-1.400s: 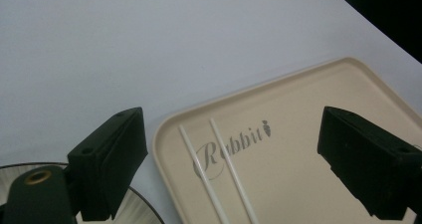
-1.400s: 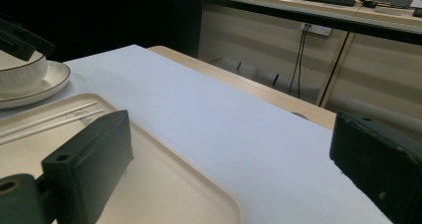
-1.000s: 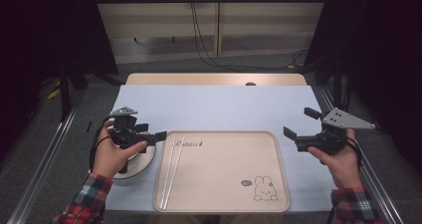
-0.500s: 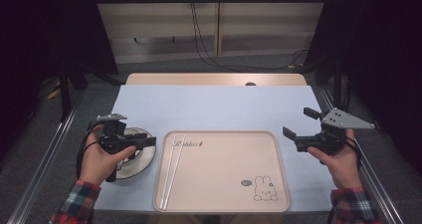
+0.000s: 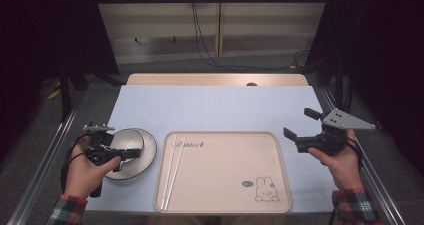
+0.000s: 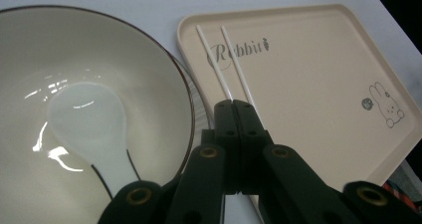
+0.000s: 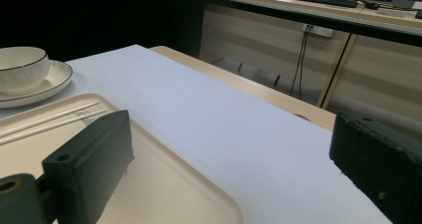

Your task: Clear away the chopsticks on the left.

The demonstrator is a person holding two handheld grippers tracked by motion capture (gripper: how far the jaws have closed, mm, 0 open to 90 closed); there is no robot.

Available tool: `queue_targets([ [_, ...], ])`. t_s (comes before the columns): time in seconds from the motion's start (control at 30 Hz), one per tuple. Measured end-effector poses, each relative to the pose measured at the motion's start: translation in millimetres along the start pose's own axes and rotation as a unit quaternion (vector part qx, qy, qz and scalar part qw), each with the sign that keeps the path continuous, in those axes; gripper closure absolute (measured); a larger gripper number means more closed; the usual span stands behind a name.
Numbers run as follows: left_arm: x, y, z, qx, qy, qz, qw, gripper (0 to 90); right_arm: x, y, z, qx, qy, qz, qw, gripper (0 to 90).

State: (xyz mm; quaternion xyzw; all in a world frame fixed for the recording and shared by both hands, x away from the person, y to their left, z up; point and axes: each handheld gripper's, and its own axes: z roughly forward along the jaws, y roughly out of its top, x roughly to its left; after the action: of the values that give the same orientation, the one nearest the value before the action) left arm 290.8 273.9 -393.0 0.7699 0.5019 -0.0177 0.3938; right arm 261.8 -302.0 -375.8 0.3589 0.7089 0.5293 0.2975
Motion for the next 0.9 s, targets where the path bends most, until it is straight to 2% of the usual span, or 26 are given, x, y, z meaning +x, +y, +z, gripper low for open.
queue_targets([
  [0.2,5.2,-12.0,-2.1,-0.003,0.000,-0.013,0.9999,90.0,0.4,0.4,0.3,0.001,0.002,0.000,1.0000,3.1],
  [0.3,7.5,-16.3,-2.3,0.005,0.001,-0.006,1.0000,90.0,0.6,0.6,0.4,-0.001,0.001,0.000,1.0000,3.1],
  [0.37,8.7,-18.8,-2.0,0.008,-0.002,-0.013,0.9999,90.0,0.6,0.8,0.3,-0.001,0.001,0.000,1.0000,3.1],
  [0.9,12.9,-26.6,-3.9,0.020,-0.004,-0.024,0.9995,90.0,1.9,1.6,0.9,-0.001,0.004,-0.003,1.0000,3.0],
])
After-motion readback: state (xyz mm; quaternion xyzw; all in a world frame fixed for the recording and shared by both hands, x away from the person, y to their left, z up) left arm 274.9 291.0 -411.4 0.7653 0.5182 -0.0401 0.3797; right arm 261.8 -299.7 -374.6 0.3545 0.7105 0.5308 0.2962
